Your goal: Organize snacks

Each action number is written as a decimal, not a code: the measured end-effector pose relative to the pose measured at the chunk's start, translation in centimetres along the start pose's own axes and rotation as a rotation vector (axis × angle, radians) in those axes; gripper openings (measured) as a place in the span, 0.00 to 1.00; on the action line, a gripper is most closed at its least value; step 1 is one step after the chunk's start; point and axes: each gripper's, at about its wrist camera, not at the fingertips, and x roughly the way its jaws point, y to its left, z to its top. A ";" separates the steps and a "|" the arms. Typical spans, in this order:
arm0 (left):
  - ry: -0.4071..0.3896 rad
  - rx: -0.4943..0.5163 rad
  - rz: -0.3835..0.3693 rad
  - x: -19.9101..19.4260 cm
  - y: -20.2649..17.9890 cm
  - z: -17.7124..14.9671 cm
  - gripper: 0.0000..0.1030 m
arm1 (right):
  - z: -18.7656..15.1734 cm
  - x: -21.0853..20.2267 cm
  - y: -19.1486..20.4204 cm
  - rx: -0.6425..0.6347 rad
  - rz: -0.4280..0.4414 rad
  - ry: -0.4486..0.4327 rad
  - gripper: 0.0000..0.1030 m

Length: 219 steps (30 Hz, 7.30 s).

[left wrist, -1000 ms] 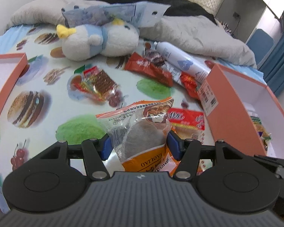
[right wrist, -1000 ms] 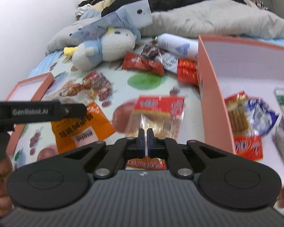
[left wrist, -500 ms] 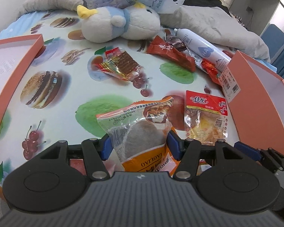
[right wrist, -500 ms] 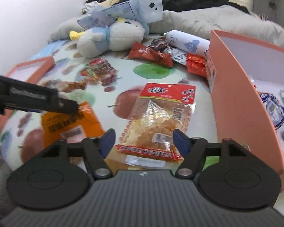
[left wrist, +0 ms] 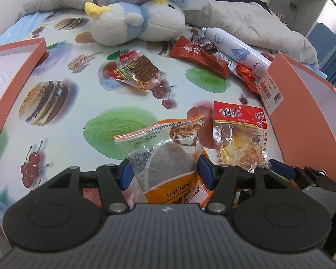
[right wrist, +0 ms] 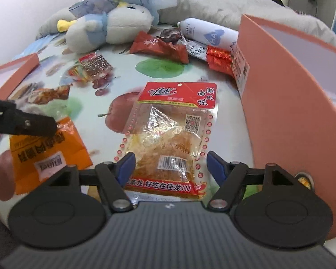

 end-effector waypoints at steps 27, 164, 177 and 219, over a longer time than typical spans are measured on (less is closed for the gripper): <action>-0.053 0.047 -0.016 -5.5 -1.9 3.4 0.62 | 4.1 -7.0 -1.0 -0.020 0.125 -0.031 0.42; -0.212 0.134 -0.171 -11.9 -12.8 6.2 0.88 | 6.8 -18.5 -9.0 0.073 0.020 -0.338 0.76; -0.180 0.012 -0.132 -10.7 -7.1 1.3 0.88 | 3.8 -17.3 -4.2 0.051 0.048 -0.288 0.75; -0.051 0.332 0.072 13.9 3.6 14.0 0.94 | 9.6 10.5 2.3 -0.438 -0.403 -0.081 0.49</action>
